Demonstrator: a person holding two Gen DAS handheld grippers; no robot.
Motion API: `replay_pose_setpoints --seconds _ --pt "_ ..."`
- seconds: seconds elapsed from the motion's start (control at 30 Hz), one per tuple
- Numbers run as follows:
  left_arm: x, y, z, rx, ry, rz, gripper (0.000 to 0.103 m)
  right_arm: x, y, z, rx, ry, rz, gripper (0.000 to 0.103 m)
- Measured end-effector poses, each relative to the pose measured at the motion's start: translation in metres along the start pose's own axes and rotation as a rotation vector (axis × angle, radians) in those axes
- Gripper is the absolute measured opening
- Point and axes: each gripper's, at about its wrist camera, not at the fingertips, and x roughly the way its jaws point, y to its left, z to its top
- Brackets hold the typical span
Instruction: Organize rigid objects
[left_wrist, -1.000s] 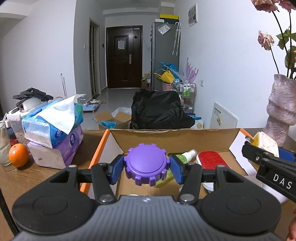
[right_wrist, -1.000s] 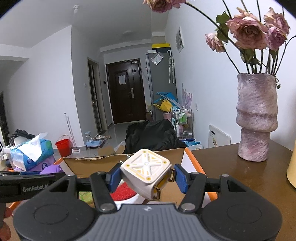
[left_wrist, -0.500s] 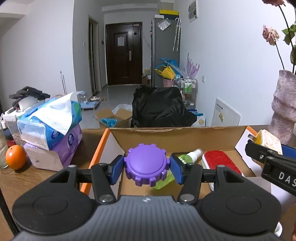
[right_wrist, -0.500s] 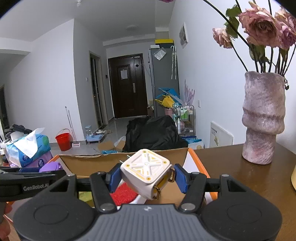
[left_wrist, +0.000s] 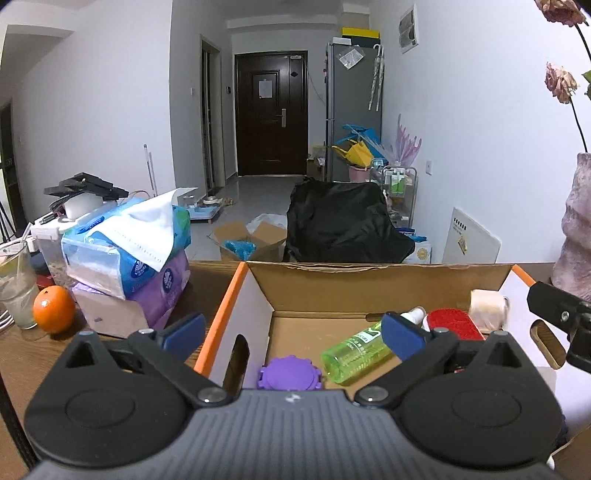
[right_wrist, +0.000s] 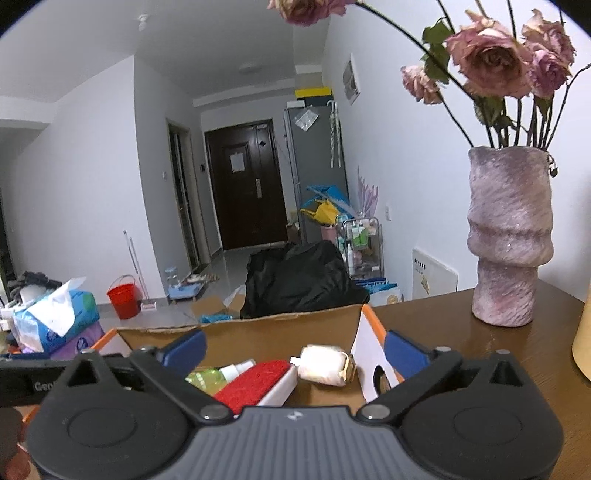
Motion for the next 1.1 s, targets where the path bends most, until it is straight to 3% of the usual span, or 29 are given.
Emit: replay_pose_setpoints --seconds 0.33,0.57,1.1 --pt "-0.014 -0.001 0.002 -0.001 -0.033 -0.010 0.103 -0.005 0.001 0.002 -0.002 -0.009 0.005 0.103" --pt "-0.049 0.003 0.003 -0.014 -0.082 -0.007 0.103 -0.029 0.001 0.006 -0.020 -0.030 0.016 0.103" --pt "-0.168 0.019 -0.026 -0.020 -0.093 -0.027 0.103 -0.148 0.005 0.000 -0.042 -0.040 0.039 0.103"
